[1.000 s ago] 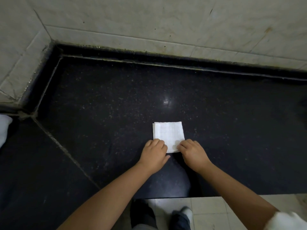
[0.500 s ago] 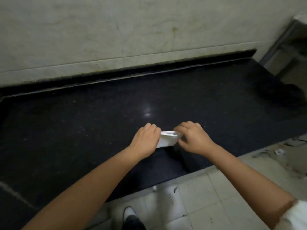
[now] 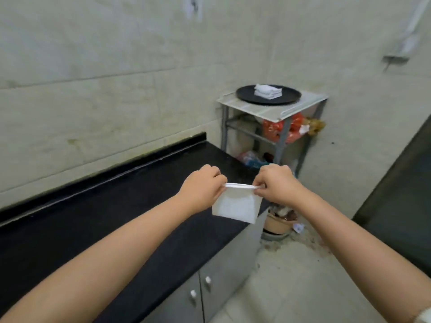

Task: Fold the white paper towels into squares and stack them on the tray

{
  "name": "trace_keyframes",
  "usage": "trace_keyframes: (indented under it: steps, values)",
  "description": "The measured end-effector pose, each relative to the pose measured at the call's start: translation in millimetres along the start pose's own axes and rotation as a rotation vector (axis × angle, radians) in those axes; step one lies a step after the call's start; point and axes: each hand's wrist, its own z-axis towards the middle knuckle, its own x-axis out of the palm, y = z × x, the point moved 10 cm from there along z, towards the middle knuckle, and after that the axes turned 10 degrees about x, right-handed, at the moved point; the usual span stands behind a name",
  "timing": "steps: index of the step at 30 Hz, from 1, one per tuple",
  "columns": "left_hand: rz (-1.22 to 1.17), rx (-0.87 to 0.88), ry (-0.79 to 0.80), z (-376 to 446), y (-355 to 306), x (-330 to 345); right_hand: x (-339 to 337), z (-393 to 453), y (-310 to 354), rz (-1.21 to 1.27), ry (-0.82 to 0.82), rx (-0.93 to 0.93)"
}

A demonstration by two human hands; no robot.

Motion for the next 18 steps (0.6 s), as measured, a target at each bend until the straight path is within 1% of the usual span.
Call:
trace_keyframes:
  steps: [3,5,7,9,12,15,18]
  values:
    - [0.105,0.082,-0.006,73.1,-4.9,-5.3,-24.3,23.8,-62.1,-0.025,-0.024,0.065]
    - [0.097,0.098,0.027,120.7,-10.3,-4.0,-39.0,46.0,-100.3,-0.037,-0.047,0.094]
    - [0.086,0.051,-0.041,172.7,0.5,-0.5,-53.6,74.6,-136.7,-0.044,-0.073,0.103]
    - [0.040,0.019,-0.006,224.5,15.0,6.7,-69.2,107.9,-171.7,-0.044,-0.103,0.101]
    - [-0.010,-0.010,-0.015,302.9,40.9,8.5,-91.3,164.7,-221.4,-0.075,-0.128,0.096]
    - [-0.031,-0.092,-0.017,370.1,73.1,6.3,-110.6,224.5,-263.1,-0.014,-0.148,0.057]
    - [-0.010,-0.162,-0.017,422.7,102.0,6.3,-118.8,280.0,-297.8,0.052,-0.136,0.037]
